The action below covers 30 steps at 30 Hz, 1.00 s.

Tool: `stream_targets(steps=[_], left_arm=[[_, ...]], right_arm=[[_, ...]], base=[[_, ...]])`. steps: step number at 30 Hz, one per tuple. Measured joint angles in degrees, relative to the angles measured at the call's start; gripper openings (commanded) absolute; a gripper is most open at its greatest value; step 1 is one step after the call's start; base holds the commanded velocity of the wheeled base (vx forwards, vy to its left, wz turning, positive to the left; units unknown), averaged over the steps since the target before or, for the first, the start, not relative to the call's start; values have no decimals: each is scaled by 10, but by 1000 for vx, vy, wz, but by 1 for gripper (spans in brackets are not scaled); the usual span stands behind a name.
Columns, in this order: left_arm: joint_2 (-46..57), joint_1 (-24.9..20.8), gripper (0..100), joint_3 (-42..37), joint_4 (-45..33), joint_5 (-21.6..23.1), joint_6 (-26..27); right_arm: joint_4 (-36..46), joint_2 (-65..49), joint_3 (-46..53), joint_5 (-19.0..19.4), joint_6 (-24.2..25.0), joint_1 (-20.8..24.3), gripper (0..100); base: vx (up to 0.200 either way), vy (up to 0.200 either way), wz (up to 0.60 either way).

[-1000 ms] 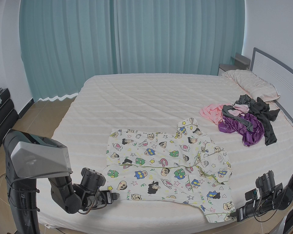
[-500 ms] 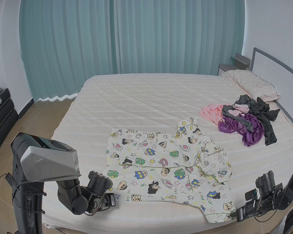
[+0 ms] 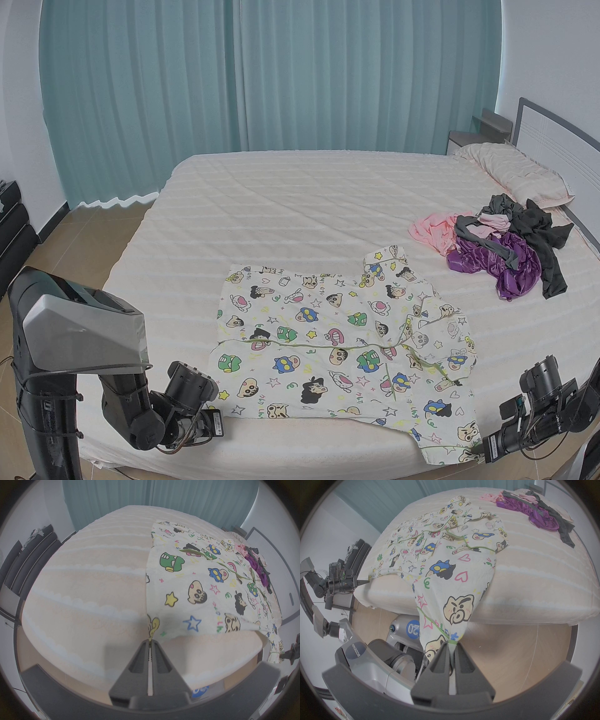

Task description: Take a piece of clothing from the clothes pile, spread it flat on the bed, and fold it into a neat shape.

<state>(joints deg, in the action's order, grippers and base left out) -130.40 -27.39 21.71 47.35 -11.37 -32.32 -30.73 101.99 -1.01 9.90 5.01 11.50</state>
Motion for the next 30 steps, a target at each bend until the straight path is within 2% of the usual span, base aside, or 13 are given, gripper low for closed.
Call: stream_targets(steps=[11,12,19,24,30], left_arm=[[20,-2,0,-48,-1,1,7],[22,-2,0,-52,1,1,6],[51,5,0,-62,3,30,-12],[89,12,0,-64,3,66,-61],[139,23,0,-59,5,112,-120]], right_arm=[[23,4,0,-5,1,31,0],[25,4,0,-5,1,31,100],[20,2,0,-11,3,29,100],[-5,-23,0,-11,6,12,100],[-24,-54,-45,-9,51,-8,100]], base=[[0,0,0],[0,0,0],[0,0,0],[0,0,0],[0,0,0]])
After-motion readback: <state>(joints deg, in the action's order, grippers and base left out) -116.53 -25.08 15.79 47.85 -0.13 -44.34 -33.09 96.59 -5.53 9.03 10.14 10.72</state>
